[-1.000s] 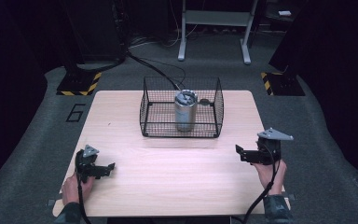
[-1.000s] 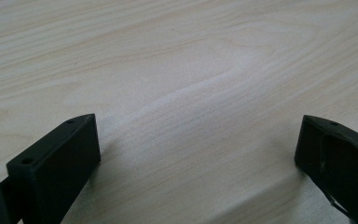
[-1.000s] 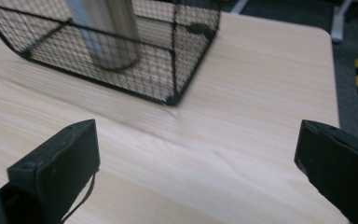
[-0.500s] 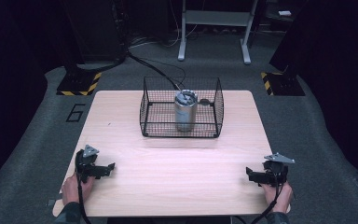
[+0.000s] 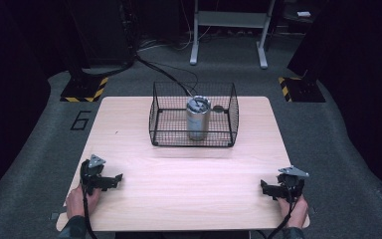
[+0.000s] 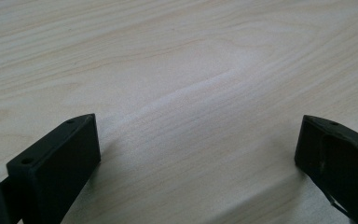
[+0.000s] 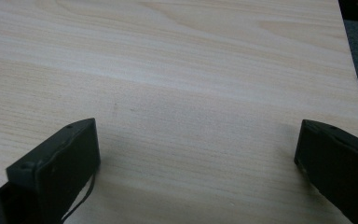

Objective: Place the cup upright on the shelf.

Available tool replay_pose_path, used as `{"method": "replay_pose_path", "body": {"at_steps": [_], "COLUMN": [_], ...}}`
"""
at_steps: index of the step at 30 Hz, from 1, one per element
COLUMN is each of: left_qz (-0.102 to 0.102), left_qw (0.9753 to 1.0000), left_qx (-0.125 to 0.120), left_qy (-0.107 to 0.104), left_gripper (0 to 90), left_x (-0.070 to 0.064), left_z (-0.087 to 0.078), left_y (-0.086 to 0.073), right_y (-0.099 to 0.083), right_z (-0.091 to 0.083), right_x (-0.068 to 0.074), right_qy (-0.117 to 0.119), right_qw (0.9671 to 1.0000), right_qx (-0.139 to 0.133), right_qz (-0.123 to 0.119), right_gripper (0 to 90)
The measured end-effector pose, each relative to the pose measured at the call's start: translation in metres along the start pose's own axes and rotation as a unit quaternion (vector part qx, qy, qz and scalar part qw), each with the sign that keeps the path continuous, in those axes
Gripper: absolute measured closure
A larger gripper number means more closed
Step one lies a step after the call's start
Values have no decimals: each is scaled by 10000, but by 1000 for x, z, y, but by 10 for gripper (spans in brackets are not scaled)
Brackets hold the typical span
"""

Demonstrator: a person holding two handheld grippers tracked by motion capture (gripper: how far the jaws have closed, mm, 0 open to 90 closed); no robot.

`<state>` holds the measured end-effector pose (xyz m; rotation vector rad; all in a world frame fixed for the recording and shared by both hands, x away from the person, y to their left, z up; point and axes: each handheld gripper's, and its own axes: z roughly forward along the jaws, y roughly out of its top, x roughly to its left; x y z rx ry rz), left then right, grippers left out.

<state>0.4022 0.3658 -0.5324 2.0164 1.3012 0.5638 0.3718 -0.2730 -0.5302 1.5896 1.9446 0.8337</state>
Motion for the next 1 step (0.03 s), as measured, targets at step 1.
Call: {"method": "replay_pose_path", "body": {"at_steps": [1], "left_qz": [0], "left_qw": [10000], "left_qx": [0], "left_qy": [0], "left_gripper": [0], "left_x": [0], "left_z": [0], "left_y": [0], "right_y": [0], "right_z": [0], "right_x": [0], "right_qy": [0], "right_qw": [10000], "right_qx": [0], "right_qz": [0], "right_gripper": [0]}}
